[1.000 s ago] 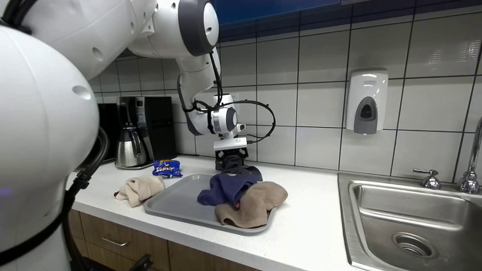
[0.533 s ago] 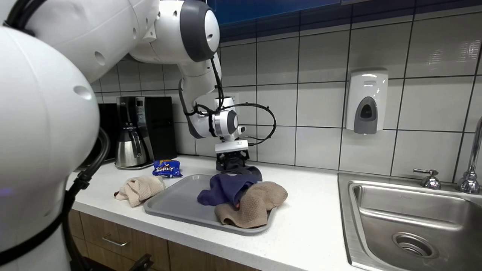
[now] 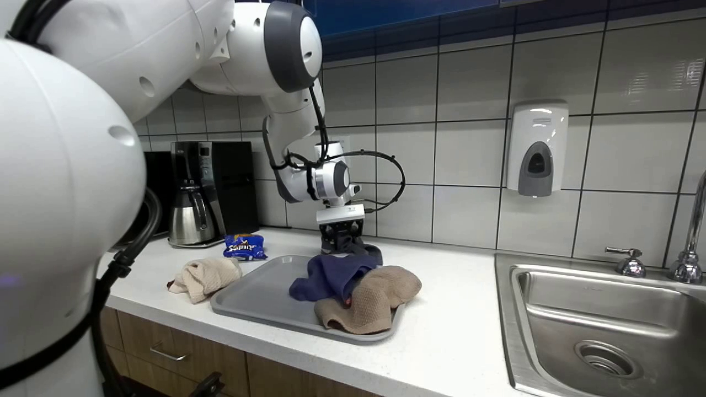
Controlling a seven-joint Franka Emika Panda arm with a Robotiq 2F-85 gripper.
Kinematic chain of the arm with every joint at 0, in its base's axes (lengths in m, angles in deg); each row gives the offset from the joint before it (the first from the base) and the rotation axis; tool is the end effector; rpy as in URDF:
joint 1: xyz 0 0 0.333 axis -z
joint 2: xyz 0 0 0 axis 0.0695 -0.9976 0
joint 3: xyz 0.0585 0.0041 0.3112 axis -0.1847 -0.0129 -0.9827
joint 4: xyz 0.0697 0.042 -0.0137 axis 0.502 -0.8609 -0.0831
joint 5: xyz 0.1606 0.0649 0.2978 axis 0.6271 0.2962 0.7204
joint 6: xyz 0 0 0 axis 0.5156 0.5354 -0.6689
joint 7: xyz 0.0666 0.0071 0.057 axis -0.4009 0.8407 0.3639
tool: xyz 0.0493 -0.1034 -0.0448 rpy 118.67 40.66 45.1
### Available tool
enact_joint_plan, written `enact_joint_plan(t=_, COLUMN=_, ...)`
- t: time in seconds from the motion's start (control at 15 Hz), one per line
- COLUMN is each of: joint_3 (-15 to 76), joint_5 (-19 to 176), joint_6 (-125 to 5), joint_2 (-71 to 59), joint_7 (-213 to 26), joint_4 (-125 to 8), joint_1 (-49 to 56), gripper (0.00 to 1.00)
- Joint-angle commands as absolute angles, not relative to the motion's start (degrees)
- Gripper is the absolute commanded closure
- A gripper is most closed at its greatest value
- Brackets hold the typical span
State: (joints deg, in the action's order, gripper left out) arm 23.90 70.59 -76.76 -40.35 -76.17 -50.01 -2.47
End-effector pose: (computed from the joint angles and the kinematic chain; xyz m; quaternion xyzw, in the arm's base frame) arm 0.7030 0.1102 0.1965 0.9570 0.2485 0.1433 0.0437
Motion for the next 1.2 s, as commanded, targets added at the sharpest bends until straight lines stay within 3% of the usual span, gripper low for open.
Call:
enact_joint_plan(t=0.0, joint_3=24.35, joint_5=69.22, joint_6=-76.02, joint_2=-38.55, joint_7=-75.3, joint_4=-50.92, joint_1=-2.95, gripper=0.73)
enact_joint_plan(t=0.2, joint_3=24.4, joint_5=68.72, joint_6=-76.64, joint_2=-37.37, joint_7=-75.02, joint_4=-52.03, joint_1=-3.08, gripper=0.96)
enact_joint_plan(t=0.27, joint_3=24.46, joint_5=68.51, joint_6=-76.92, joint_2=-37.02, joint_7=-74.99, joint_4=-52.39, joint_1=-3.13, gripper=0.99)
enact_joint_plan(t=1.13, joint_3=24.99, joint_5=67.52, joint_6=-83.84, joint_2=-29.81, joint_7=-75.96, joint_4=-63.23, joint_1=-2.87, gripper=0.97)
